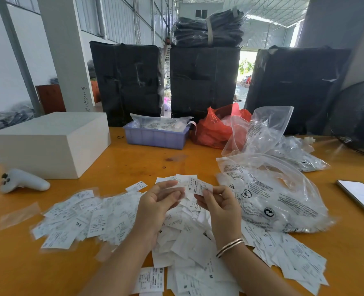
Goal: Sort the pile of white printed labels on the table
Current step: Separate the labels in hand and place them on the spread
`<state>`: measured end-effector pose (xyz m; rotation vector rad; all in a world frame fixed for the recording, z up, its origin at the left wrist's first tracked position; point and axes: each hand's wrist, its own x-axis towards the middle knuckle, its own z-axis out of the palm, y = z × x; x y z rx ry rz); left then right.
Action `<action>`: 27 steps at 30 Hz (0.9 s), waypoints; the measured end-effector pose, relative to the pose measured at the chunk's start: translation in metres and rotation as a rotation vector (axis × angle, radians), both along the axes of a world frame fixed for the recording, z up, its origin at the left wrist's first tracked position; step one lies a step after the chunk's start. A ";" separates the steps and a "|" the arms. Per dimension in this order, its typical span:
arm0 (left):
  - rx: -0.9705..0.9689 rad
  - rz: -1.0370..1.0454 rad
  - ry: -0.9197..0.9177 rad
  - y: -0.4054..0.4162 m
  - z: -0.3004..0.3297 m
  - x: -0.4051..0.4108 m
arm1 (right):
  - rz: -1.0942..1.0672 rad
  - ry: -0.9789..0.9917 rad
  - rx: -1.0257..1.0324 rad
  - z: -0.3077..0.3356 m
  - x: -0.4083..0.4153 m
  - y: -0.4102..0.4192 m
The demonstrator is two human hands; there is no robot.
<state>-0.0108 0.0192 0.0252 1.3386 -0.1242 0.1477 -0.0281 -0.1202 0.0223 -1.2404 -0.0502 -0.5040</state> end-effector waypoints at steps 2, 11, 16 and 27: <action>-0.005 0.019 -0.003 0.000 0.000 0.000 | -0.006 -0.006 -0.028 0.000 -0.001 0.001; 0.011 0.074 -0.014 0.000 0.000 0.000 | 0.015 0.008 -0.118 -0.001 -0.002 0.004; 0.000 0.048 -0.012 0.001 0.001 -0.001 | -0.003 0.023 0.072 0.003 -0.002 0.000; -0.021 0.002 -0.023 -0.002 0.005 -0.006 | 0.007 -0.035 0.062 0.004 -0.004 0.003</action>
